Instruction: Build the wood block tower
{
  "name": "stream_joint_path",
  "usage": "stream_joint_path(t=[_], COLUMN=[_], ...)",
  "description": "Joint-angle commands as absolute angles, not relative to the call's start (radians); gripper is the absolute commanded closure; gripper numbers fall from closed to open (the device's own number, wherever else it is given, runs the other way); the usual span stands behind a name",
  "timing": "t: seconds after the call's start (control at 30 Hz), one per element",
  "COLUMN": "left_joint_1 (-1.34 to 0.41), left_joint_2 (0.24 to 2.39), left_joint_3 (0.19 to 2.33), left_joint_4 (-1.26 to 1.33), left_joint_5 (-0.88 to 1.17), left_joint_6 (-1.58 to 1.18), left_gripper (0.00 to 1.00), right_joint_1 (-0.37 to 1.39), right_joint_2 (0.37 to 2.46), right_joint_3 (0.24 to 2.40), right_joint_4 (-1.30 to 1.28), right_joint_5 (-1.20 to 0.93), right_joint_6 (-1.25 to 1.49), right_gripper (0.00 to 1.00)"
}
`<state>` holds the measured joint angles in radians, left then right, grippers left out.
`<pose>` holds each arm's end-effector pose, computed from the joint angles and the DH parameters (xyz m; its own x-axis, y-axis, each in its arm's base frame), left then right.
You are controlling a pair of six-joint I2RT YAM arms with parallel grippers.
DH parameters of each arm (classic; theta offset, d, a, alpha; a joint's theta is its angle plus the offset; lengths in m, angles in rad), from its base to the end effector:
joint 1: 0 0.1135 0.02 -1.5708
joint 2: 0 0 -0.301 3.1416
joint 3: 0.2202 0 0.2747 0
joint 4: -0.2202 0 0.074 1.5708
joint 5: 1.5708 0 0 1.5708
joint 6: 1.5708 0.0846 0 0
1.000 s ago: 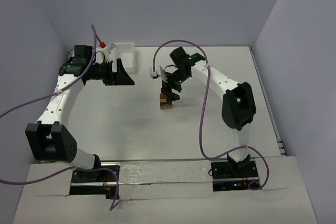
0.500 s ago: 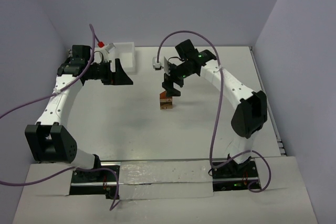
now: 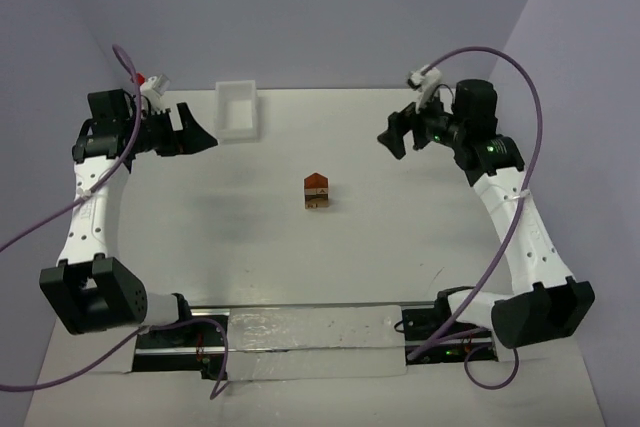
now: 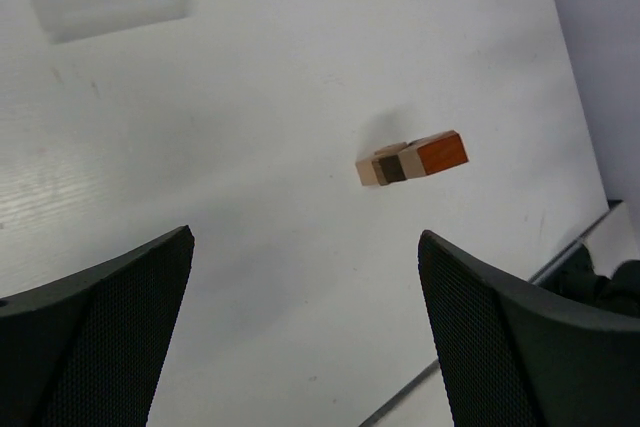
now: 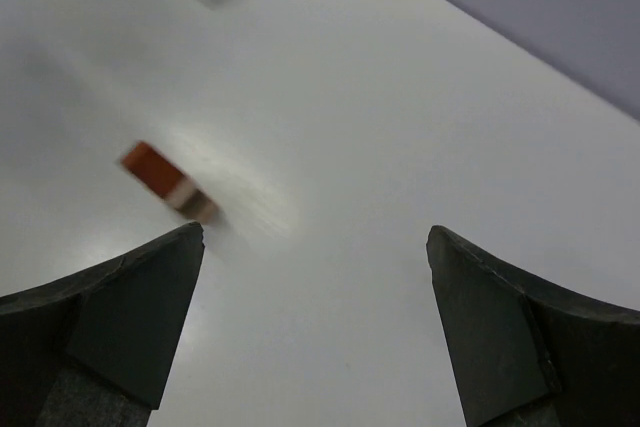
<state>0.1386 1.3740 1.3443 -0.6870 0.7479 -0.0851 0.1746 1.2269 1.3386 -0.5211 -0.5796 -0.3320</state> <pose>0.3382 -0.0109 0.3714 -0.6828 -0.1582 -0.7133 0.3498 0.7863 -0.5092 0.2983 0.0997 0.4288 -0.1620 -0.3055 -0.9383 -0.7329 0.6739 -0.0929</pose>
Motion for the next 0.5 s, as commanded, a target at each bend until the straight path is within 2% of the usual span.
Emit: stream_joint_path(t=[0.0,0.13,0.3,0.47], left_joint_1=[0.155,0.173,0.178,0.177], left_joint_2=[1.265,1.167,1.106,1.096], left_joint_3=[1.253,1.130,1.008,0.959], left_joint_4=[-0.543,-0.445,-0.380,-0.356], left_joint_5=[0.627,0.504,0.408,0.376], left_joint_6=[-0.091,-0.055,-0.011,0.028], left_gripper=[0.01,0.01,0.01,0.01], right_joint_1=[0.026,-0.099,-0.115,-0.115], right_joint_2=[1.145,1.078,1.004,0.911], right_joint_3=[1.151,0.986,0.857,0.775], right_joint_4=[-0.351,-0.328,-0.284,-0.212], right_joint_5=[-0.293,-0.171,-0.075,-0.104], right_joint_6=[-0.046,0.056,0.097,0.106], right_gripper=[0.00,0.00,0.00,0.00])
